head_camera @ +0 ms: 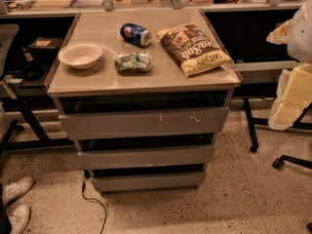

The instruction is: Open middle drawer

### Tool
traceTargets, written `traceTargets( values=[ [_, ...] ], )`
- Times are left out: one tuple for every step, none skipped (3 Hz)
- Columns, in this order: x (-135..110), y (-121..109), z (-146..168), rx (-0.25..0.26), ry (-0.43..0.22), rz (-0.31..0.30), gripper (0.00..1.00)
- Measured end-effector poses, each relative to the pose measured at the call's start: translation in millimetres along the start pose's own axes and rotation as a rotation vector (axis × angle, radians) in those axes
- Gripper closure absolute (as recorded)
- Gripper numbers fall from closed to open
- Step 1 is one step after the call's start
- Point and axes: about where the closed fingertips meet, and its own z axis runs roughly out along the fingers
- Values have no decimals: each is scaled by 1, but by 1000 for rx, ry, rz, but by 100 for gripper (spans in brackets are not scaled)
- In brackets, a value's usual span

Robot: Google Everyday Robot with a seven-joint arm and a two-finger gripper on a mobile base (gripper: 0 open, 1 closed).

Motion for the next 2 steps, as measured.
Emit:
traceTargets(
  values=[
    [-2, 4, 3, 0, -1, -1, 0],
    [-22, 32, 21, -2, -44, -10, 0]
  ],
)
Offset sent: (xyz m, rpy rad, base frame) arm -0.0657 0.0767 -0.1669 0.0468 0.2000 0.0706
